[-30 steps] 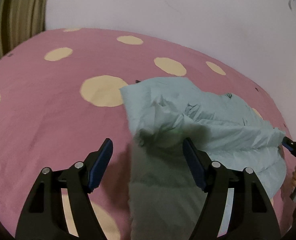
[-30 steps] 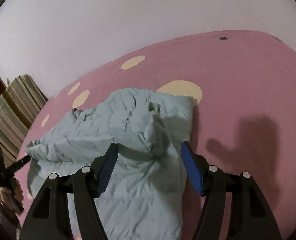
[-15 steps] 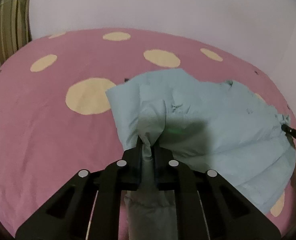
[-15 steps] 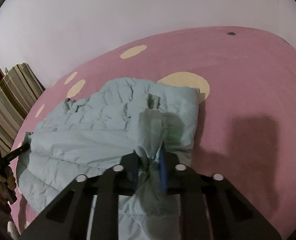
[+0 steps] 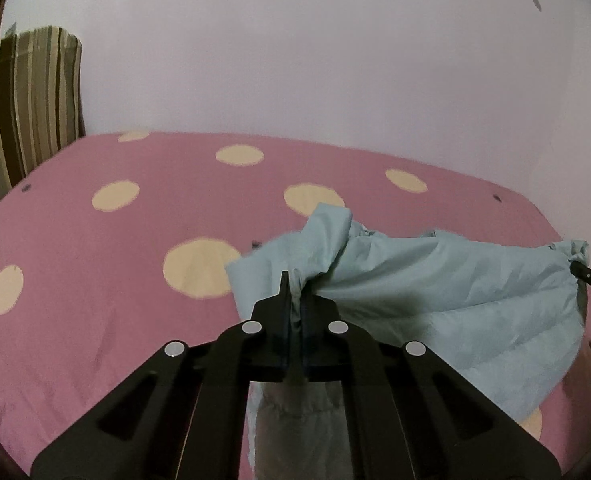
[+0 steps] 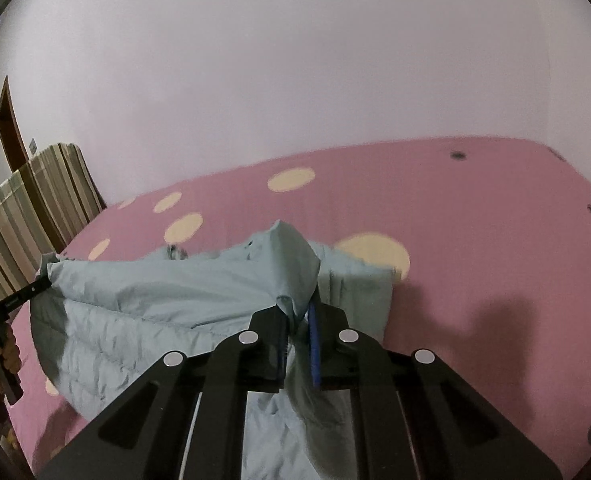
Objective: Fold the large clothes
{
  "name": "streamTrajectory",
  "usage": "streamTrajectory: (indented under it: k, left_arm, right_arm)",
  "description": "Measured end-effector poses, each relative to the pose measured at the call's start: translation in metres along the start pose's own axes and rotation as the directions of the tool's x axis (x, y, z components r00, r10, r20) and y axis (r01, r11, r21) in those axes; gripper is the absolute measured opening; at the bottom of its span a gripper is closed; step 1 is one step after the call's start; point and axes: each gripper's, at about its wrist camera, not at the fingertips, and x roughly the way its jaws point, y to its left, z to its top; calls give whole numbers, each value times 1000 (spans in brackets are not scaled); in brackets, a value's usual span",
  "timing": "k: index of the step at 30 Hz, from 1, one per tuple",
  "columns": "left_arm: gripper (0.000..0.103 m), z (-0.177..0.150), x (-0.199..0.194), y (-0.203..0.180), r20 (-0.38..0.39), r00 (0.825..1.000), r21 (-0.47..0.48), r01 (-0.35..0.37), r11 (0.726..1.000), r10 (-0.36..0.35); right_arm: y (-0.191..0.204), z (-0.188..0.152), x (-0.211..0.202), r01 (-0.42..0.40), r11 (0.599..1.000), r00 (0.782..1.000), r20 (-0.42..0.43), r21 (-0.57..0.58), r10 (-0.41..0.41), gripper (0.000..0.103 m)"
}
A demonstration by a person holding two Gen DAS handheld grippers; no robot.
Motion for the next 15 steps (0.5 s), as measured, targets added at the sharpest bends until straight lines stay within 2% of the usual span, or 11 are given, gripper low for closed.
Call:
streamTrajectory:
  k: [5, 8, 11, 15]
  left_arm:
    - [3, 38, 32, -5, 11, 998, -5, -60, 998, 60]
    - [3, 53, 67, -7, -20, 994, -6, -106, 994, 106]
    - [3, 55, 107, -7, -73, 986, -5, -148, 989, 148]
    - [3, 41, 152, -5, -138, 970, 8, -202, 979, 201]
  right_arm:
    - [3, 37, 32, 15, 1000, 1000, 24, 12, -15, 8]
    - [0, 53, 67, 29, 999, 1000, 1, 35, -29, 8]
    - [-7, 56, 108, 44, 997, 998, -56, 61, -40, 8]
    - [-14, 43, 156, 98, 994, 987, -136, 46, -90, 8]
